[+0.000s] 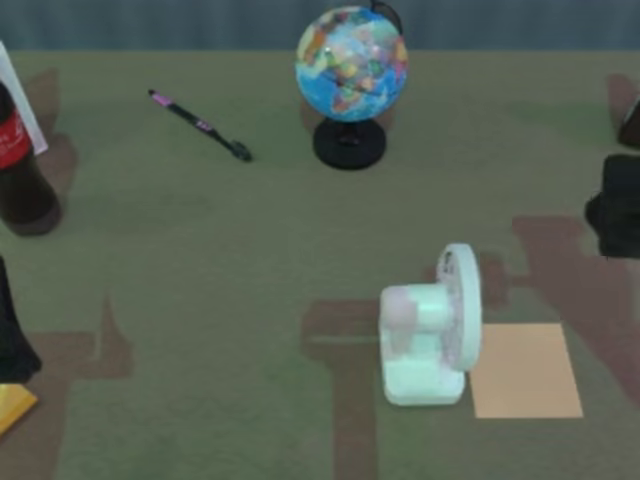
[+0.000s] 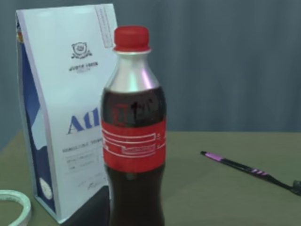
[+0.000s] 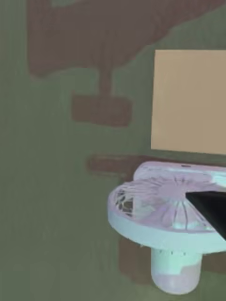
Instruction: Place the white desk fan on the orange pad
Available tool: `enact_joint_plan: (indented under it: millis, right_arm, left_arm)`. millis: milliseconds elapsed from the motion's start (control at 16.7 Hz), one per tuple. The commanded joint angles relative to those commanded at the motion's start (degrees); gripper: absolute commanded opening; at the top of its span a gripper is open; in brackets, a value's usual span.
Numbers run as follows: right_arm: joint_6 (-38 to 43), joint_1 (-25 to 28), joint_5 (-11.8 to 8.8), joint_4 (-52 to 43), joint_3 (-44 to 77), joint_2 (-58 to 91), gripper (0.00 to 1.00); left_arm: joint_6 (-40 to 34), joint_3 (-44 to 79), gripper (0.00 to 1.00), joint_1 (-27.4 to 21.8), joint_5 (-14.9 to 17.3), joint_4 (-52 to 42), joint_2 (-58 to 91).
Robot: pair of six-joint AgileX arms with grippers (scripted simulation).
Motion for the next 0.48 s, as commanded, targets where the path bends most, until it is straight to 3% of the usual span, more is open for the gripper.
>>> enact_joint_plan:
  millis: [480]
  right_arm:
    - [12.20,12.13,-0.02,-26.53,34.91,39.22,1.00]
  left_arm:
    - [0.00,0.00,1.00,0.00,0.00,0.00,0.00]
